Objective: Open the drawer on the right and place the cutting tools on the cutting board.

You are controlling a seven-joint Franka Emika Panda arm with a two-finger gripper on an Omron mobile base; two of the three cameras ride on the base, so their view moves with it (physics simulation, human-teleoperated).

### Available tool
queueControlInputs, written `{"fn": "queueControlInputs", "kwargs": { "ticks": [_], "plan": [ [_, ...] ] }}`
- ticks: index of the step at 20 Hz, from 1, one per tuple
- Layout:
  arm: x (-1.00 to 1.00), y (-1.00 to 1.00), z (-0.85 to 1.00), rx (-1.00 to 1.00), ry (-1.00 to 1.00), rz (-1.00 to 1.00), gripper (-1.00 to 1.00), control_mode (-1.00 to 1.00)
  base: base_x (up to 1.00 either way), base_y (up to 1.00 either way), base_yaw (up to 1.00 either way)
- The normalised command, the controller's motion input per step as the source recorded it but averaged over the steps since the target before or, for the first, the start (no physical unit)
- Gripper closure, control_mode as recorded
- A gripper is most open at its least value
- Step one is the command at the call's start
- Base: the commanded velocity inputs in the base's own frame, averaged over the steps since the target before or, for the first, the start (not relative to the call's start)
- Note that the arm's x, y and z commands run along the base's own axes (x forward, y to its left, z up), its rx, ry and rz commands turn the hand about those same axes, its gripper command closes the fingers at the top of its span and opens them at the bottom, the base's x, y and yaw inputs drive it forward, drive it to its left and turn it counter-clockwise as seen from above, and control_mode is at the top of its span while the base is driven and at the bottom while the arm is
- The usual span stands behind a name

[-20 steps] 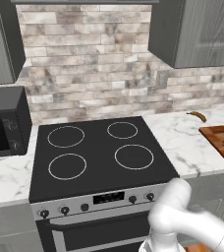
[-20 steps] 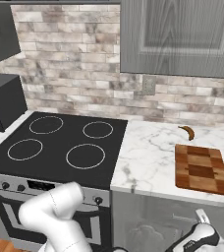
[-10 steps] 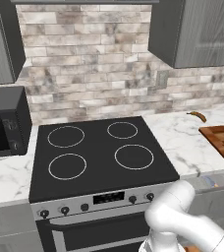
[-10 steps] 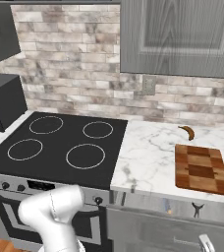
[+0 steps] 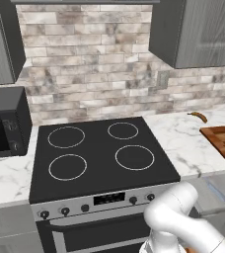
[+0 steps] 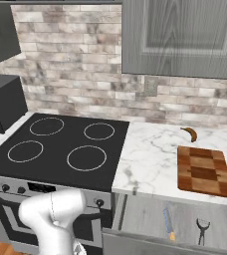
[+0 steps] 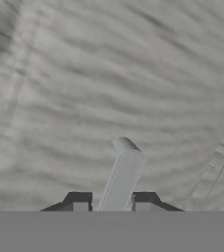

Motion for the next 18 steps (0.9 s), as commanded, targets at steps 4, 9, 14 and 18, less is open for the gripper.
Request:
{"fn": "queueControlInputs", "kwargs": {
  "ticks": [4, 9, 14, 18],
  "plan": [
    [-0.41, 0.0, -0.06, 0.0, 0.0, 0.0, 1.0, -1.0, 0.0, 0.0, 0.0],
    [-0.02, 0.0, 0.0, 0.0, 0.0, 0.0, -1.0, -1.0, 0.0, 0.0, 0.0],
    [-0.63, 0.0, 0.17, 0.0, -0.09, 0.0, -1.0, -1.0, 0.0, 0.0, 0.0],
    [-0.62, 0.0, 0.71, 0.0, -0.24, 0.0, -1.0, -1.0, 0.0, 0.0, 0.0]
  ]
}}
